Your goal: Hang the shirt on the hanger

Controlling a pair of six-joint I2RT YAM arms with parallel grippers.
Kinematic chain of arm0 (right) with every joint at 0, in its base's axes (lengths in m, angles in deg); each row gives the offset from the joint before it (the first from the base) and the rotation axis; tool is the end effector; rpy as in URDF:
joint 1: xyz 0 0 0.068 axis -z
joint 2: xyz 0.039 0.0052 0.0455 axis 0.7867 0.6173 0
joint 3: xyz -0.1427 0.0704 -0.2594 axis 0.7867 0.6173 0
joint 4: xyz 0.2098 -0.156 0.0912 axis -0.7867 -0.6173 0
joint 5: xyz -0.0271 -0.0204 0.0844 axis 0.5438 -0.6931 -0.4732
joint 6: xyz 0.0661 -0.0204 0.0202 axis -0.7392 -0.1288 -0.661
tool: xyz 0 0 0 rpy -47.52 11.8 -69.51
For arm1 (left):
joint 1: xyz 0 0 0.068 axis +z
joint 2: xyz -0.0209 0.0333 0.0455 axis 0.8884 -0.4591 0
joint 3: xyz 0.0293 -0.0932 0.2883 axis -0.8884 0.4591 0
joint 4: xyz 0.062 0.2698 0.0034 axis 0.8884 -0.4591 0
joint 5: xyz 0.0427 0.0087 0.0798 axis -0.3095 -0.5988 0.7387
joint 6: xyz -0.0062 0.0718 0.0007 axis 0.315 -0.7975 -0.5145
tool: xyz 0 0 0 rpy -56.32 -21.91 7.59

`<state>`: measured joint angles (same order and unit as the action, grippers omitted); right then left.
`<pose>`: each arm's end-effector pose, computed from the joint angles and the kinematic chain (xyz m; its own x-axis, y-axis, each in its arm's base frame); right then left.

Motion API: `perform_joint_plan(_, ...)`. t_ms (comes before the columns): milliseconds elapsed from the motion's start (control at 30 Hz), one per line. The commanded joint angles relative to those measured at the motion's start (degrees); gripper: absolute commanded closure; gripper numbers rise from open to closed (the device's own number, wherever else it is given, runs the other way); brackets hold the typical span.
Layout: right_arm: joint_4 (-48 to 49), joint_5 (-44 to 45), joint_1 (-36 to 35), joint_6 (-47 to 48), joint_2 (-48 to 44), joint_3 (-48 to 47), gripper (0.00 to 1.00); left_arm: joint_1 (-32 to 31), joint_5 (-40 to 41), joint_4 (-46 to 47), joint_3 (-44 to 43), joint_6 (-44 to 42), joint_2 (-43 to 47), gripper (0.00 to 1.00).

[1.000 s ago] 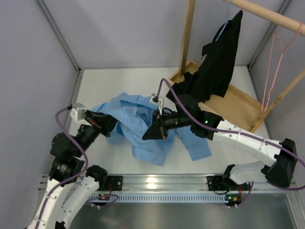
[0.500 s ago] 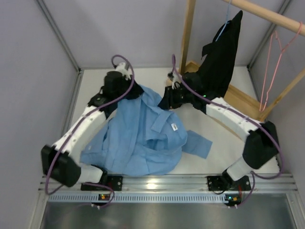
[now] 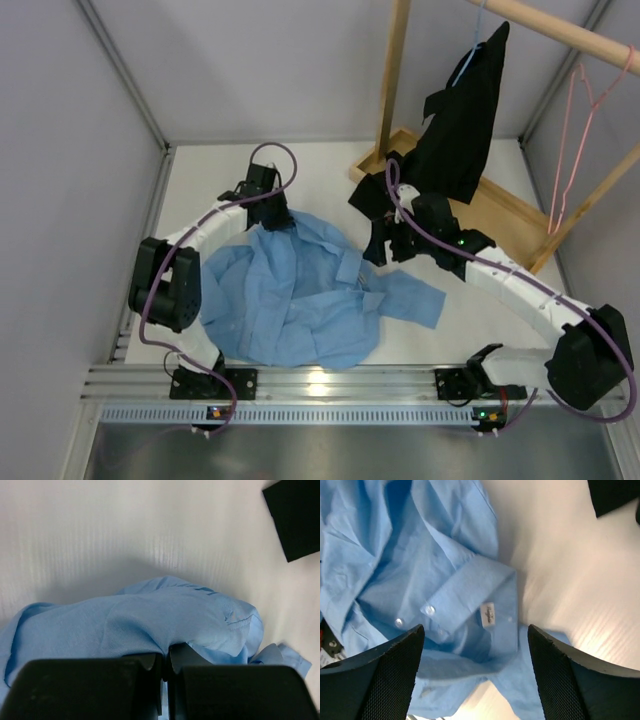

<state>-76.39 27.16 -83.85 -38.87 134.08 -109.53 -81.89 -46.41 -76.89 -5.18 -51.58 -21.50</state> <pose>0.2493 0.1728 0.2919 -0.6976 -0.1282 -0.7049 -0.5059 0.7849 0.3578 0.3789 -0.1390 0.2318 -0.8262 -0.2962 -0.4793 -0.0806 0.9040 -0.4198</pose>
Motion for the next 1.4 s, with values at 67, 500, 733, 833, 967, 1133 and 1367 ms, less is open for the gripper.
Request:
perform_joint_plan(67,5.7,-1.1,1.3,-4.3,-5.2,11.7,0.22,0.5,1.6,1.4,-0.3,-2.1,4.3,1.0)
perform_joint_plan(500,31.9,-4.7,-1.6,-30.4,-8.1,30.0,0.34,-0.3,-4.8,1.7,1.0,-2.1,6.6,1.0)
perform_joint_plan(733,38.1,-3.3,-2.8,-33.6,-4.3,31.8,0.4,-1.3,-4.1,4.4,4.1,-1.1,8.9,1.0)
perform_joint_plan(833,37.5,-2.0,-4.2,-33.4,-3.0,32.1,0.41,-1.3,-2.0,4.3,4.6,-0.6,10.3,1.0)
perform_joint_plan(967,36.3,-0.6,-4.9,-32.9,-4.0,33.4,0.45,-1.3,2.1,4.3,5.4,0.1,12.5,1.0)
perform_joint_plan(1133,34.0,-0.5,-4.9,-32.4,-8.5,34.6,0.63,-1.3,5.2,4.4,6.2,0.6,14.5,1.0)
perform_joint_plan(1367,34.6,0.0,-5.0,-31.9,-13.3,35.6,1.0,-1.3,3.5,4.3,6.3,0.8,16.9,0.9)
